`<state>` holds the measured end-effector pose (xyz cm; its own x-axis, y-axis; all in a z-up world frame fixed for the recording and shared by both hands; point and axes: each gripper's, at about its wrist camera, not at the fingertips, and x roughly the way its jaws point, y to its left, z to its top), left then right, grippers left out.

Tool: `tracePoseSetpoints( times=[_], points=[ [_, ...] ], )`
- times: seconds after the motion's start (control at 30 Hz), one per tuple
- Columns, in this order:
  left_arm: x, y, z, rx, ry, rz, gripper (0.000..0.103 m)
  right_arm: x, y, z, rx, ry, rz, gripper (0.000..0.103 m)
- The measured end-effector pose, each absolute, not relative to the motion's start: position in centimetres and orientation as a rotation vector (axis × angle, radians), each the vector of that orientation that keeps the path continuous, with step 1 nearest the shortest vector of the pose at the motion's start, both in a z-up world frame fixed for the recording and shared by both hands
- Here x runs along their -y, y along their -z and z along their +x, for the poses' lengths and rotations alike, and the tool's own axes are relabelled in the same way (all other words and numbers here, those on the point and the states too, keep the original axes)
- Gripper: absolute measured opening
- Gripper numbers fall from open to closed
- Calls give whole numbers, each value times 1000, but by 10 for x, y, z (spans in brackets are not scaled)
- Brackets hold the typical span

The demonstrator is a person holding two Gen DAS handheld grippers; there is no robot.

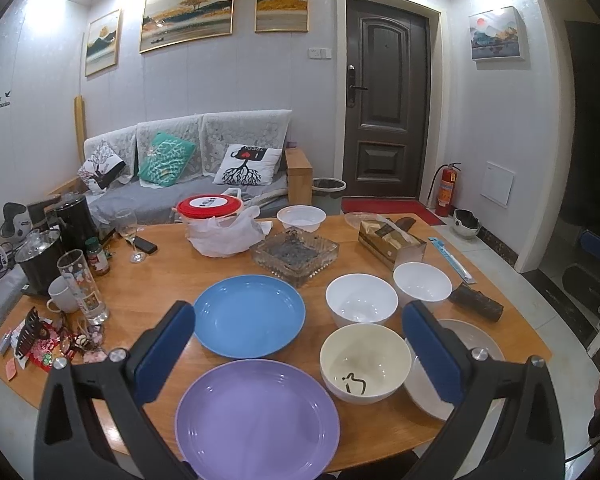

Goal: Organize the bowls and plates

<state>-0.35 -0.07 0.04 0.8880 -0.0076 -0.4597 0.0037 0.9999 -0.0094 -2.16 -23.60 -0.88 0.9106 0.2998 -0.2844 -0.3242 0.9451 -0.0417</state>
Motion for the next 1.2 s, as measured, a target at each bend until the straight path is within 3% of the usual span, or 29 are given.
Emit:
tracePoseSetpoints(
  times=[1.2],
  points=[
    [-5,-9,-12,-468,32,-5,103,228,8,-32,-268,-306,-83,102]
  ],
)
